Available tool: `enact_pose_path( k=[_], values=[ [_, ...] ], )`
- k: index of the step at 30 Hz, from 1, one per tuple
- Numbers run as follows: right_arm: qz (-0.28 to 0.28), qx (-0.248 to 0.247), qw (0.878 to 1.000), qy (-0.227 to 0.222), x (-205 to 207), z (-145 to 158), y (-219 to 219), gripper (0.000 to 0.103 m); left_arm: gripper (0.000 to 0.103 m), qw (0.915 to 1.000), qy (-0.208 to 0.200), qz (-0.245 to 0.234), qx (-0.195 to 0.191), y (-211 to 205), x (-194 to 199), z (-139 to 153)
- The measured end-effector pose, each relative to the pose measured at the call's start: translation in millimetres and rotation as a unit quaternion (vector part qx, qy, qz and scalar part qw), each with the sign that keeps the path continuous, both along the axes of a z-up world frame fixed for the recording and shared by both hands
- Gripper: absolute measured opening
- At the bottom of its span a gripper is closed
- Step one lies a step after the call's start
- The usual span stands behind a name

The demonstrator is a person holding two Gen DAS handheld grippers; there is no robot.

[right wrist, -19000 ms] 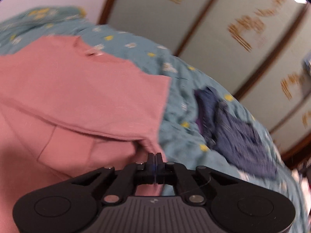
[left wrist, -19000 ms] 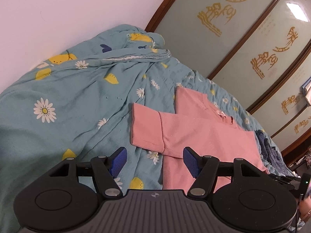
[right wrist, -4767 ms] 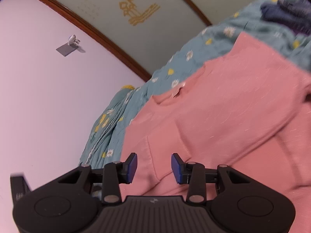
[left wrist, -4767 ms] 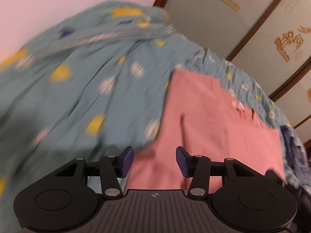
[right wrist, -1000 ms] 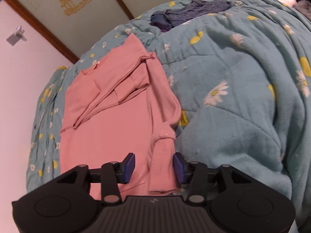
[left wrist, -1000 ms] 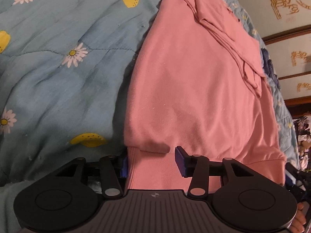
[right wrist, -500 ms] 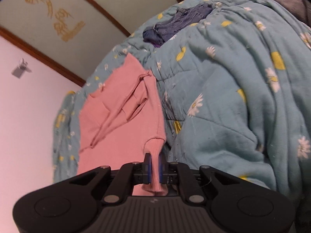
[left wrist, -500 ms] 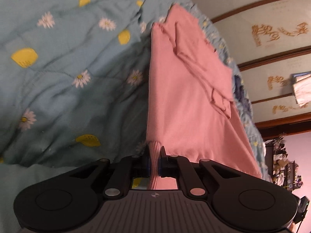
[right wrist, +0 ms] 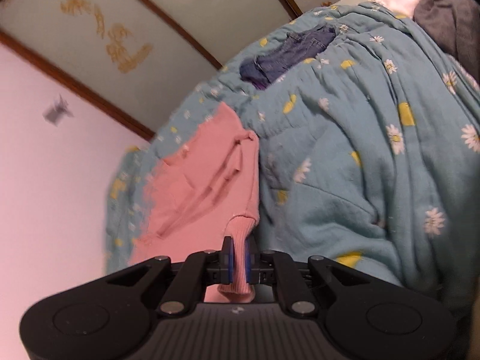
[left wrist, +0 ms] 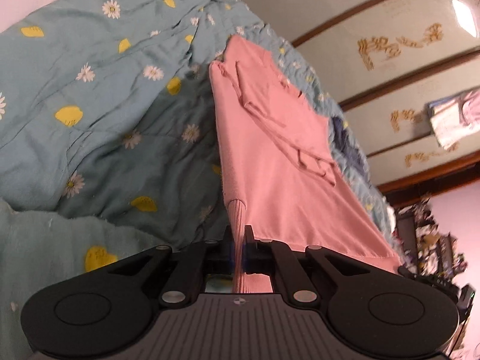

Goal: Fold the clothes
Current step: 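Lift the hem with both grippers and fold it toward the collar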

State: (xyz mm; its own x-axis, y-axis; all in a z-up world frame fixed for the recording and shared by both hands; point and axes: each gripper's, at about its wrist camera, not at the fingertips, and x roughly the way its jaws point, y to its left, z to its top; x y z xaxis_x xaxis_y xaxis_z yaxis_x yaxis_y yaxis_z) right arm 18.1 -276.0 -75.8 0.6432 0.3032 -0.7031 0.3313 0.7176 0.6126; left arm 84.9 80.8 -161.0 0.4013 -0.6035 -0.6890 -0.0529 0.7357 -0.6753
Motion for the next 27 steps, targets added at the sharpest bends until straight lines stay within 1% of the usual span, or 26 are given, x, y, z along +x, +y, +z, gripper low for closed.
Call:
enact_pose_path(
  k=[2,3,4,6,9,13,15,16,17,18,22,27],
  values=[
    [-0.008,-0.020,0.999,0.036,2.2,-11.1,-0.3,0.011,0.004,0.9998,0.012,0.006,0.013,-0.3,1.7,-14.3],
    [-0.013,-0.038,0.998,0.042,1.3,-12.2,0.2,0.015,0.004,0.9998,0.017,0.006,0.013,-0.4,2.1,-19.4],
    [-0.015,-0.051,0.998,0.045,0.9,-12.6,0.7,0.025,0.004,0.9997,0.021,0.006,0.013,-0.9,2.8,-25.5],
    [-0.009,-0.054,0.998,0.043,2.7,-12.6,2.6,0.033,0.004,0.9997,0.022,0.004,0.013,-2.0,2.8,-29.7],
    [0.020,-0.025,0.998,0.046,7.1,-17.4,8.0,0.032,0.004,0.9997,0.017,-0.001,0.015,-3.1,3.9,-30.7],
    [0.037,-0.041,0.996,0.072,15.6,-30.5,20.8,0.032,0.004,0.9996,0.026,0.003,0.001,1.1,5.8,-36.9],
    [0.041,-0.023,0.996,0.079,17.3,-39.9,23.7,0.032,0.004,0.9996,0.028,0.003,-0.001,1.3,6.1,-38.0],
    [0.043,-0.010,0.996,0.083,17.8,-45.1,24.9,0.030,0.004,0.9996,0.028,0.003,0.000,1.0,6.0,-38.2],
    [0.045,0.003,0.995,0.086,18.3,-50.4,26.0,0.026,0.004,0.9996,0.029,0.001,0.001,0.7,5.8,-38.4],
    [0.046,0.005,0.995,0.090,19.3,-54.4,27.9,0.007,0.004,0.9996,0.029,0.000,0.003,0.7,5.5,-38.5],
    [0.032,0.002,0.996,0.078,13.1,-52.8,30.9,0.008,0.004,0.9995,0.029,-0.004,0.012,-0.5,4.8,-39.2],
    [0.018,0.003,0.998,0.053,0.6,-34.3,33.7,0.007,0.004,0.9992,0.025,-0.013,0.027,-5.1,3.5,-38.4]
  ],
)
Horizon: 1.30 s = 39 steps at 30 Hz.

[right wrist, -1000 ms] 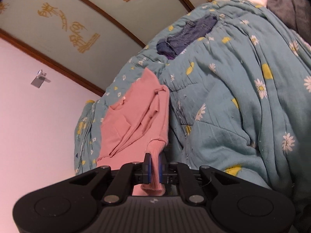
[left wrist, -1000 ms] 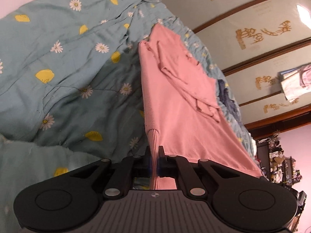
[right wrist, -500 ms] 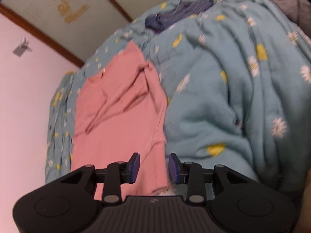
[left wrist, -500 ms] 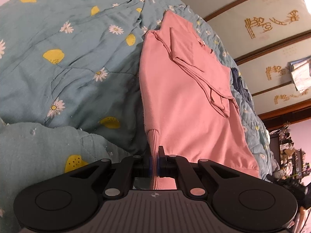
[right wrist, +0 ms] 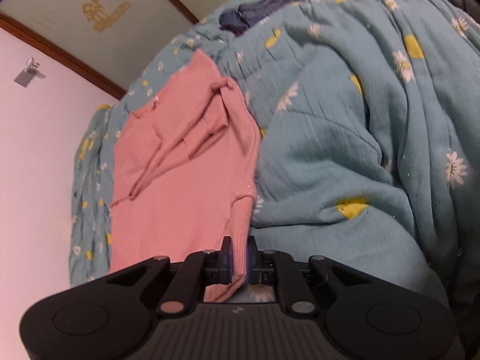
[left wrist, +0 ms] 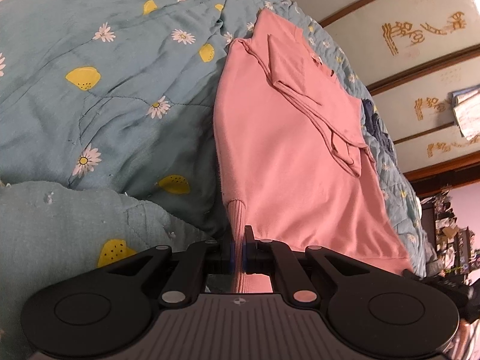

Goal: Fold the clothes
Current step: 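Lift the hem with both grippers and fold it toward the collar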

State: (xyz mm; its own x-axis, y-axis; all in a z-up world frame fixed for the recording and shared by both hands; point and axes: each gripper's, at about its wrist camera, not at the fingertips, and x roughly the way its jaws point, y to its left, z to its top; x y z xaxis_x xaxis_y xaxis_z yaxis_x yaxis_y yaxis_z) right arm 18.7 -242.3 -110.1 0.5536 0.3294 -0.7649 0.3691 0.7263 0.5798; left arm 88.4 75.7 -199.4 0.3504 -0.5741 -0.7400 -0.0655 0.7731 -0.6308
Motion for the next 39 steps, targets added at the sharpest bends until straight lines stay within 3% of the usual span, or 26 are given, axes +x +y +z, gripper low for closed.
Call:
enact_pose_path(
  k=[3,13,18,23,29,37,39],
  values=[
    [-0.007,-0.002,1.000,-0.008,-5.4,6.2,-1.1,0.007,0.004,0.9999,-0.008,-0.007,0.006,-1.5,-4.2,6.0],
    [-0.017,0.008,0.998,-0.060,-34.7,41.2,-20.8,0.007,0.004,0.9982,-0.046,0.004,-0.039,17.4,-43.4,47.1],
    [-0.010,-0.039,0.997,-0.062,-27.4,44.7,-11.4,0.007,0.004,0.9980,-0.045,0.010,-0.043,21.6,-43.3,56.1],
    [-0.004,-0.033,0.997,-0.067,5.9,46.5,-4.4,0.007,0.004,0.9960,-0.040,0.033,-0.073,16.9,-6.5,61.0],
    [-0.046,-0.032,0.996,-0.075,68.6,55.4,-16.8,0.007,0.004,0.9944,-0.036,0.055,-0.084,8.0,52.2,76.3],
    [-0.098,0.027,0.992,-0.072,199.5,43.1,-56.0,0.007,0.004,0.9947,-0.031,0.073,-0.066,-7.9,182.5,96.4],
    [-0.100,0.023,0.992,-0.069,239.2,36.2,-59.1,0.007,0.004,0.9952,-0.028,0.072,-0.059,-13.6,213.1,95.3]
  ],
)
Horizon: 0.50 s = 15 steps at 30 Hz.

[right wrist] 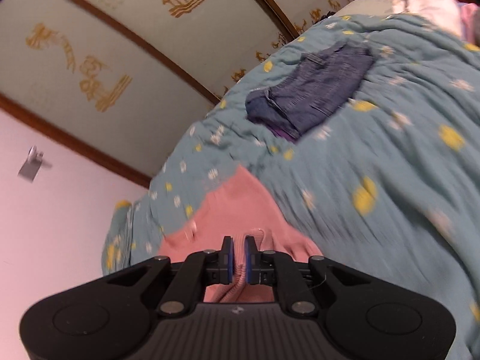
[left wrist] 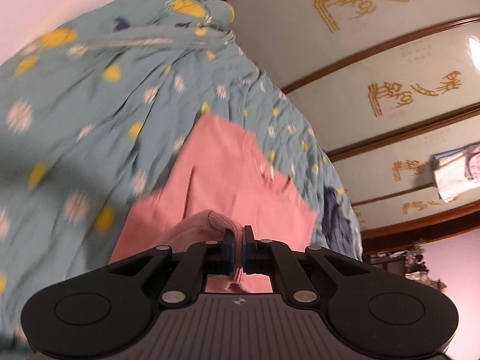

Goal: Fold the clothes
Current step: 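Lift the hem with both grippers and fold it toward the collar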

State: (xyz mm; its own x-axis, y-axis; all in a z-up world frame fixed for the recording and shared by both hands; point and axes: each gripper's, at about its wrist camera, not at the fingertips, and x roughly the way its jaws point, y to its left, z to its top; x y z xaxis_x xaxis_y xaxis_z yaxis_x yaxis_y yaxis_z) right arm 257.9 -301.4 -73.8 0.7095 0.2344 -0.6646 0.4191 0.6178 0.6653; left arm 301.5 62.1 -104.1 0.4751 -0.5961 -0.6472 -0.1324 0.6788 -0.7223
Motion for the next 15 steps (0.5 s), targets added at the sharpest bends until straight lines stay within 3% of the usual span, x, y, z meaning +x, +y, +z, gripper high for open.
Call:
enact_pose_path(
  k=[6,15],
  values=[
    [0.008,-0.034,0.999,0.041,115.0,-38.6,1.0,0.007,0.004,0.9989,0.033,-0.007,0.032,-29.2,121.6,-30.8],
    [-0.002,-0.031,0.996,0.078,214.3,-97.9,-2.1,0.007,0.004,0.9961,0.079,0.016,0.035,-49.6,222.0,-89.3]
  ],
)
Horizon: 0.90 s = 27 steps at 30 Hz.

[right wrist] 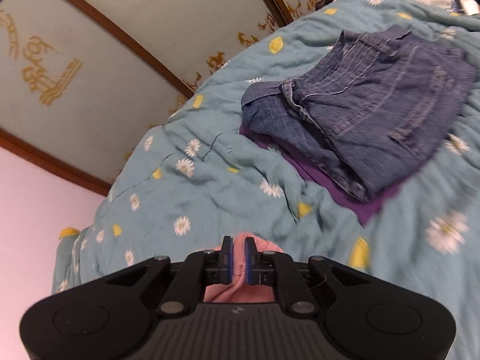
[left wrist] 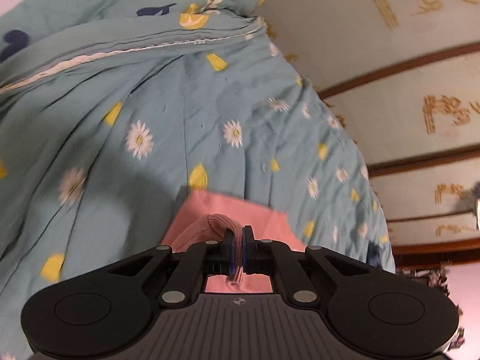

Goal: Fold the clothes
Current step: 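Lift the hem with both grippers and fold it toward the collar, then lower the hem onto the sweatshirt and open both grippers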

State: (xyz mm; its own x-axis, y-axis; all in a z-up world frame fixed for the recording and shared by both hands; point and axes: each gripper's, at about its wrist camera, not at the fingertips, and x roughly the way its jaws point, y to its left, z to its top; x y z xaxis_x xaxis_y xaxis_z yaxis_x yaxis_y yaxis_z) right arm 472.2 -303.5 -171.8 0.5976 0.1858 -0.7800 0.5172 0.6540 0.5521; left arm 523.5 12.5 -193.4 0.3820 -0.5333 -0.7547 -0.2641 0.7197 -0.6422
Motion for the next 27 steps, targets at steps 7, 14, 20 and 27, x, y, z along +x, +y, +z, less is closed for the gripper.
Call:
enact_pose_path(
  k=[7,14,20,27],
  values=[
    [0.010,0.021,0.999,0.035,41.6,-36.9,-8.6,0.013,0.024,0.9986,0.028,0.037,-0.027,5.0,39.1,-32.0],
    [-0.022,-0.024,0.999,-0.012,22.1,-3.0,-41.3,0.041,0.050,0.9991,0.008,0.041,0.005,46.4,26.9,-10.1],
    [0.025,-0.054,0.991,-0.117,-75.0,32.6,-33.0,0.053,0.065,0.9947,-0.052,-0.018,0.087,55.4,-53.4,17.6],
    [0.047,-0.032,0.985,-0.163,-182.8,33.6,9.2,0.095,0.065,0.9970,-0.055,0.048,-0.023,49.0,-183.8,2.3]
  ],
)
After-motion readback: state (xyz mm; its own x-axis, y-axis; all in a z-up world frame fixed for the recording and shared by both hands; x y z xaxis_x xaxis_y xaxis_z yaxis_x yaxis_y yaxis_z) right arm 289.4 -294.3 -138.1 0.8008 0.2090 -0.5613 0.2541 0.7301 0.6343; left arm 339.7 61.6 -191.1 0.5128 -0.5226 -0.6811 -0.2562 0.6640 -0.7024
